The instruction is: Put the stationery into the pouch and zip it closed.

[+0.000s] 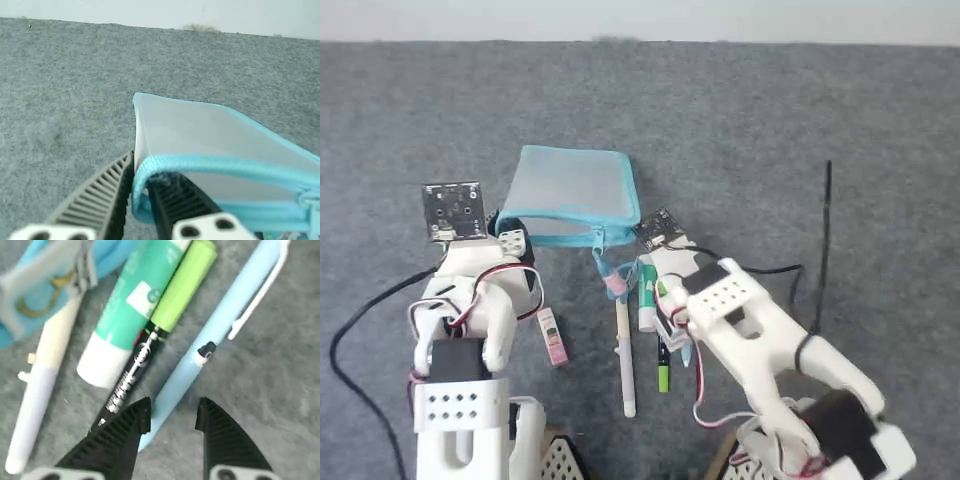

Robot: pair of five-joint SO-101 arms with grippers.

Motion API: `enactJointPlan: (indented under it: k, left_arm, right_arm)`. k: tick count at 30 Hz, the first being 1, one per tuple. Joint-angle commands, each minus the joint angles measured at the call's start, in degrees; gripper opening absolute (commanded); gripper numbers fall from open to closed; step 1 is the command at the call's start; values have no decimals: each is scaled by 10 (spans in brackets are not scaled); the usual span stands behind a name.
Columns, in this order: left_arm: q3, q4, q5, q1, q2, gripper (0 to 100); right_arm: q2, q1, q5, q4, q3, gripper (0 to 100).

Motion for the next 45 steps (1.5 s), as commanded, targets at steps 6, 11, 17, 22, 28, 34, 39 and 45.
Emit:
enactJointPlan:
  k: [6, 11, 17, 22, 28, 34, 39, 45]
  left_arm:
    - [-7, -18, 7, -4, 6, 12]
    - [-7, -18, 7, -4, 6, 12]
    - [-7, -18, 7, -5, 6, 12]
    - [-7, -18, 7, -5, 6, 12]
    - [-7, -18, 7, -4, 5, 12]
    - [-8, -18, 7, -3, 6, 12]
    - [-9, -18, 7, -3, 6, 12]
    - [-10, -20, 7, -2, 6, 12]
  right_arm:
    - [22, 86, 3, 27, -47, 16]
    - [23, 92, 36, 26, -36, 8]
    - [16, 80, 29, 47, -36, 122]
    - [23, 80, 17, 46, -40, 262]
    - [23, 75, 16, 25, -32, 211]
    - [23, 57, 3, 22, -30, 154]
    - [23, 31, -82, 23, -32, 217]
    - [26, 34, -102, 33, -47, 253]
